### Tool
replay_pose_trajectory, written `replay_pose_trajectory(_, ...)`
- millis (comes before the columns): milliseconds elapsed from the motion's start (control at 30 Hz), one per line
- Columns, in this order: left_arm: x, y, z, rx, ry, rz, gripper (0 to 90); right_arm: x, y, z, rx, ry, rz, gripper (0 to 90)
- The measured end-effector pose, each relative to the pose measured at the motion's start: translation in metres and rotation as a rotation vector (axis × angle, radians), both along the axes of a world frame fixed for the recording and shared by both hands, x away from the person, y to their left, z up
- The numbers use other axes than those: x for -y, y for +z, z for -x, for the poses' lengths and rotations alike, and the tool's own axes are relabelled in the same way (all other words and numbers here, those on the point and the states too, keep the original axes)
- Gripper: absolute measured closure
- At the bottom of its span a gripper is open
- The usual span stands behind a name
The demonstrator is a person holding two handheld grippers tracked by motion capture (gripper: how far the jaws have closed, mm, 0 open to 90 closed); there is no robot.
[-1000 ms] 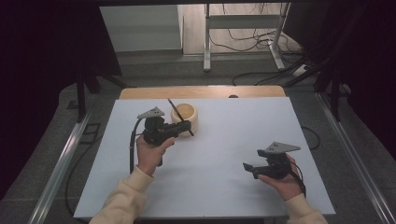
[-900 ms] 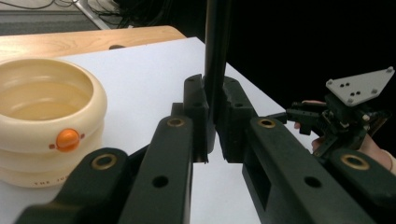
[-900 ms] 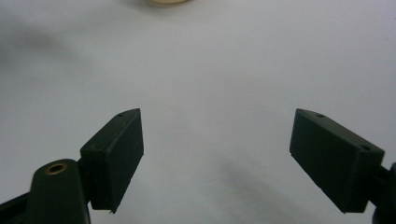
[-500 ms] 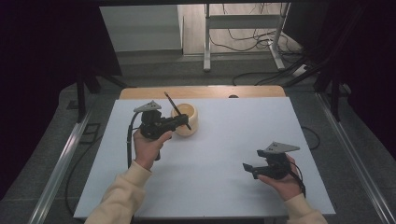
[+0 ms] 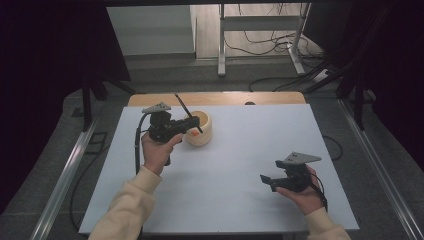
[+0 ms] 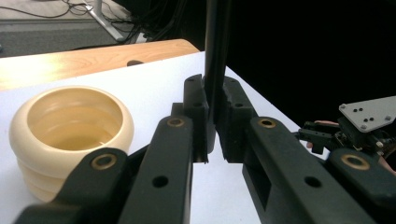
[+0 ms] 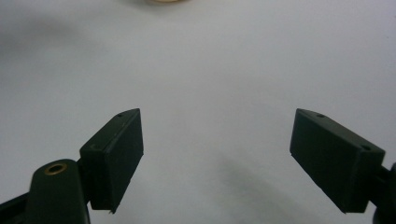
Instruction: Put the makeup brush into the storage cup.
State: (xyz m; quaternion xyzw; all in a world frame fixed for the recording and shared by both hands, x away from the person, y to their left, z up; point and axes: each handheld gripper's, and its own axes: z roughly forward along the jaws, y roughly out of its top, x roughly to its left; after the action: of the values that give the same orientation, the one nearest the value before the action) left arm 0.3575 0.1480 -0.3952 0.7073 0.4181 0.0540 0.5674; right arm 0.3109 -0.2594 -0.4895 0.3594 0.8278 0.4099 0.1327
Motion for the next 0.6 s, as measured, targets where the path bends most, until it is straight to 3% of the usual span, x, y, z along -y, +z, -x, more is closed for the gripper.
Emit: replay_pose_trajectory(600,-0.001,-0.002,-0.018,-0.014,0.033,-0.035,82.9,0.001,0.0,0.0,0.003,-0.01,0.001,17.8)
